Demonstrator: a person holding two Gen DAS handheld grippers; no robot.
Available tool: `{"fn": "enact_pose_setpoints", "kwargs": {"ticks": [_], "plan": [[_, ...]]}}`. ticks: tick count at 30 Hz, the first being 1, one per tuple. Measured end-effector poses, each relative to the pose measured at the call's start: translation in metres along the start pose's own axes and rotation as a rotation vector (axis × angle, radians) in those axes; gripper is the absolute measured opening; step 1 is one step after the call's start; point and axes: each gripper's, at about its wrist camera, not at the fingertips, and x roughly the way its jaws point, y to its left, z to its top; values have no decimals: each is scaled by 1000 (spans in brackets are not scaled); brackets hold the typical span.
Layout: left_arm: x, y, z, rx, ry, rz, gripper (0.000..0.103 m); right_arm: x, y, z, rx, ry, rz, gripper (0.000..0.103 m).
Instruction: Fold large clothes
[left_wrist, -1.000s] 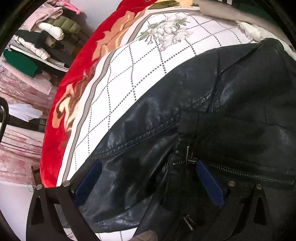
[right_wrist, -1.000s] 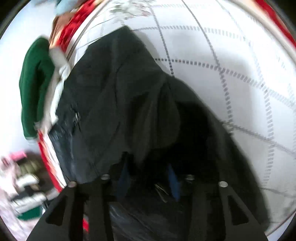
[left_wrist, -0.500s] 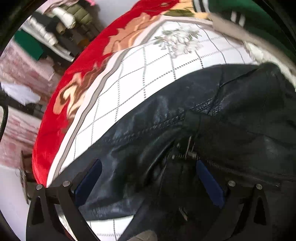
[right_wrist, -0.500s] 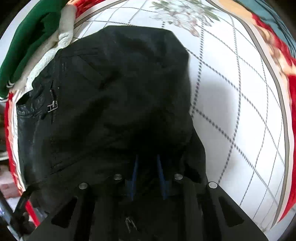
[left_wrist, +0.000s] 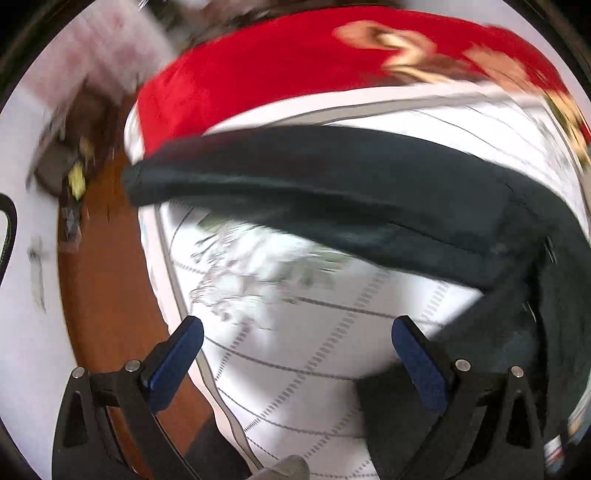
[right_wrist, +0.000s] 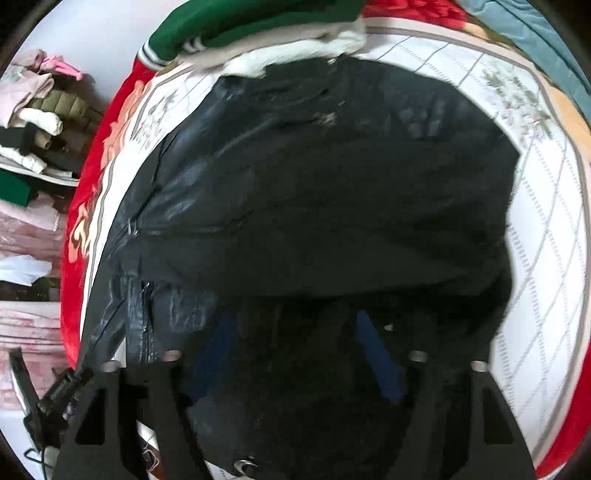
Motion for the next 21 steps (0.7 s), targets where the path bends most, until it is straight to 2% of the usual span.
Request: {"fn": "enact_pose_setpoints", "kwargs": {"ticks": [4, 6, 8, 10, 12, 13, 15, 16, 18, 21], "plan": [[24, 44, 24, -211, 34, -150, 103, 30, 14, -19, 15, 87, -7, 93], [35, 60, 40, -335, 68, -268, 103, 42, 16, -26, 24, 115, -27, 93], [44, 69, 52, -425, 85, -369, 103, 52, 18, -31, 32, 131, -36, 93], [52, 67, 65, -474, 88, -431, 102, 59, 23, -31, 35, 128, -58, 93], [60, 64, 81, -482, 77, -429, 87, 63, 29, -32, 43, 124, -65, 93], [64, 61, 88, -479, 68, -421, 85, 63, 32, -32, 50, 120, -67, 93], [67, 56, 101, -469, 35, -382, 69, 64, 37, -30, 51, 114, -80, 93], [68, 57, 102, -460, 17, -368, 64, 64, 41, -28, 50, 105, -87, 93], [65, 53, 112, -415, -26, -320, 37, 63, 51, -23, 32, 80, -148, 93], [55, 47, 127, -329, -93, -259, 17, 61, 66, -16, -5, 37, -234, 93]]}}
